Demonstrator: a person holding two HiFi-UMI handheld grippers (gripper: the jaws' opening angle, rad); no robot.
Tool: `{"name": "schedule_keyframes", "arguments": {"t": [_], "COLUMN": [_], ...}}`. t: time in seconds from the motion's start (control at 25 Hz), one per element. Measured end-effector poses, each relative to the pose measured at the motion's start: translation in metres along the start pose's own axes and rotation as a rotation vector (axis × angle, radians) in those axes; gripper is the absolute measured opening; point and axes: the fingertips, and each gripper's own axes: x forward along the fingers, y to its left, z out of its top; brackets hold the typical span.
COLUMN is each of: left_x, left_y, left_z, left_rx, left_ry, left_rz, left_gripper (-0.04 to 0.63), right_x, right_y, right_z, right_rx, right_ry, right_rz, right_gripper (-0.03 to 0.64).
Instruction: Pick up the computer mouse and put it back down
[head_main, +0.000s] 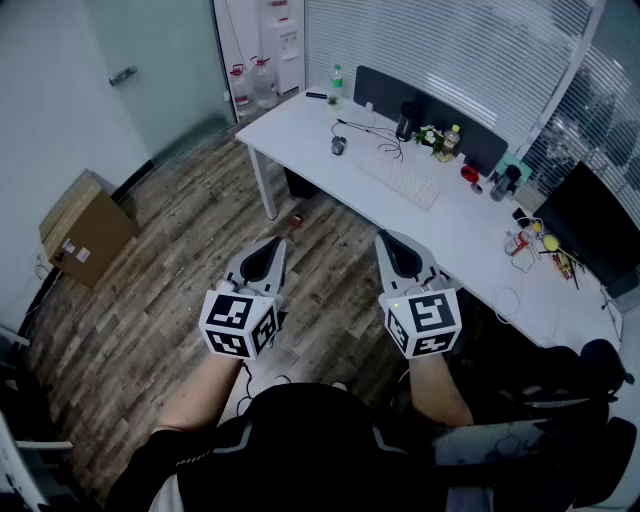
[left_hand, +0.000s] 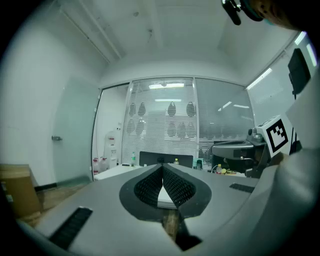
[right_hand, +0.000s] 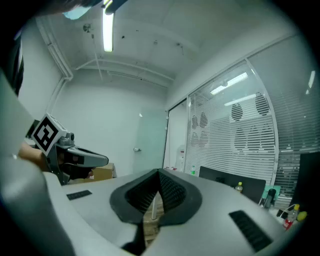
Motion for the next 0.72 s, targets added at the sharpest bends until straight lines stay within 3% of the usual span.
{"name": "schedule_keyframes", "arguments": {"t": [0.36,0.72], "left_x": [-0.007,-0.011], "left_y": [0.027,0.023], "left_z": [0.011,0.015], "left_rx": [0.016,-0.006], "left_ry": [-0.019,-0.038], "left_rz": [-0.003,-0.030], "left_gripper": [0.031,0.031], "right_x": [0.016,0.012], "right_y": [0.019,0.016], "right_z": [0.010,0.011], "right_rx": [0.037,0.048], "right_ry": [0.002,0.004], "right_rz": [0.005,-0.004], "right_gripper": [-0.002,0.000]}}
